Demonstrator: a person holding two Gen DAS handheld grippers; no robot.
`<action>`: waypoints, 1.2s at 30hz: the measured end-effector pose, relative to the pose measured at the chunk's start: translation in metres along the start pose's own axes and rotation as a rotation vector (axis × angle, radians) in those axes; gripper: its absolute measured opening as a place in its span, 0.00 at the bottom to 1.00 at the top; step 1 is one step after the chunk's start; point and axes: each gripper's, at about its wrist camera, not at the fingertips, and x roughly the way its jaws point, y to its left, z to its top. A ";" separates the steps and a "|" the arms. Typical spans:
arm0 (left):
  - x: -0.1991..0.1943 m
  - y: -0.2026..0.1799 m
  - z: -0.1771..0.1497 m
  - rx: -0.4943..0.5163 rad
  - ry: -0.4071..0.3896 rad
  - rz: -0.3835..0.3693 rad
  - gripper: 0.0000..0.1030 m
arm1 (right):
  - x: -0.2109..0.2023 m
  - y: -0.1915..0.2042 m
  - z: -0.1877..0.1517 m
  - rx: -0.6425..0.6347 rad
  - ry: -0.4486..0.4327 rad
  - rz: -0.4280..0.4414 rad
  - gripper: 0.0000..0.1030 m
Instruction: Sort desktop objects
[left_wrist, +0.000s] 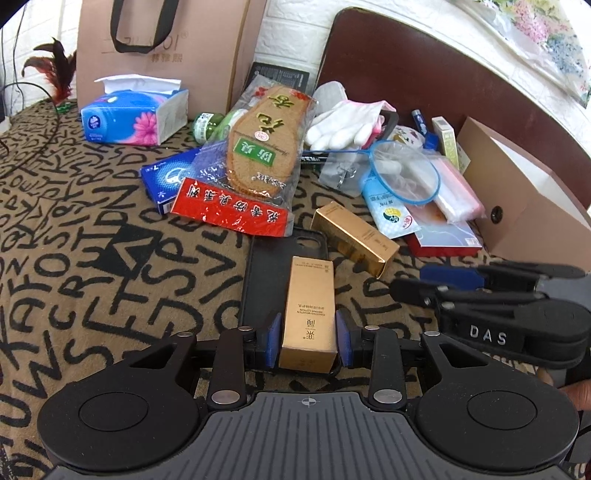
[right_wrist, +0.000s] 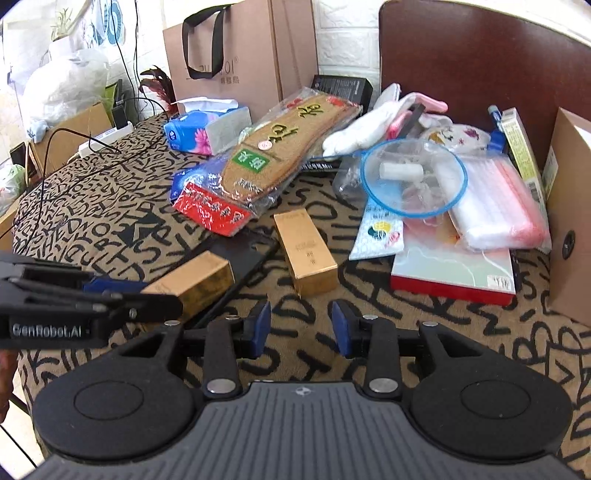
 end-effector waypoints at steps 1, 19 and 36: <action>0.002 -0.001 0.001 0.003 0.004 0.002 0.35 | 0.001 0.001 0.002 -0.003 -0.004 0.001 0.40; 0.023 0.006 0.005 -0.023 0.022 -0.021 0.33 | 0.030 0.003 0.028 -0.056 -0.005 0.005 0.41; 0.029 0.009 0.008 -0.017 0.005 -0.019 0.38 | 0.057 0.007 0.046 -0.098 0.016 -0.017 0.46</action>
